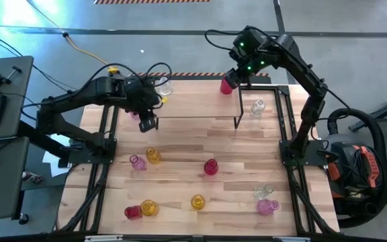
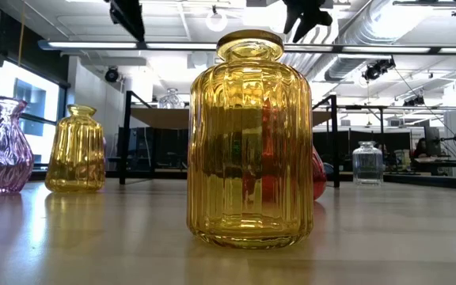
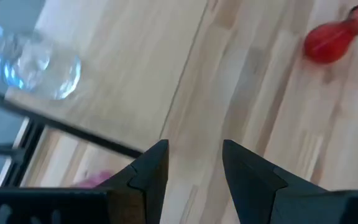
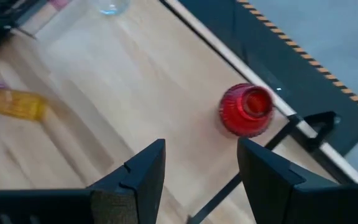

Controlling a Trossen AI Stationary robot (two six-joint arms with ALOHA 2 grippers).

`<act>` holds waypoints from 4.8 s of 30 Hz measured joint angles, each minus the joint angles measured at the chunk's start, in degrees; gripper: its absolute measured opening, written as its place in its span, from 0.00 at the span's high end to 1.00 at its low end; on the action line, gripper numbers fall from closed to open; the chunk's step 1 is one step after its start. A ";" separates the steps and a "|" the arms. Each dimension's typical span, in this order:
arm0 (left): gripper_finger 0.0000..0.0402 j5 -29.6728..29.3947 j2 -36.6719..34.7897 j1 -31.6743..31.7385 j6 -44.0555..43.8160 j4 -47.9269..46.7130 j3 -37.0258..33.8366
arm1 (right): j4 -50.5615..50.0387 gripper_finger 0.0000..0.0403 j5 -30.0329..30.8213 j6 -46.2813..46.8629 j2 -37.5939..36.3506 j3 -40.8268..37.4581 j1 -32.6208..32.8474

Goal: Sort vases onto shelf
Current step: Put the top violet vase on the shelf

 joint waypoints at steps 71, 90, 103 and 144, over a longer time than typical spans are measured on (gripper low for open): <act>0.64 2.03 1.21 39.28 2.03 12.58 -26.88 | 0.00 0.56 3.11 -2.22 0.01 -0.04 -0.02; 0.70 2.63 4.91 39.25 4.04 12.26 -26.80 | 0.00 0.56 3.10 -1.32 0.02 -0.04 -0.02; 0.70 2.50 5.02 39.23 5.75 8.62 -23.75 | 0.04 0.56 3.11 -1.04 0.02 -0.04 -0.02; 0.70 2.63 4.65 31.79 5.92 -14.97 18.44 | 0.61 0.56 3.11 -1.01 0.02 -0.04 -0.01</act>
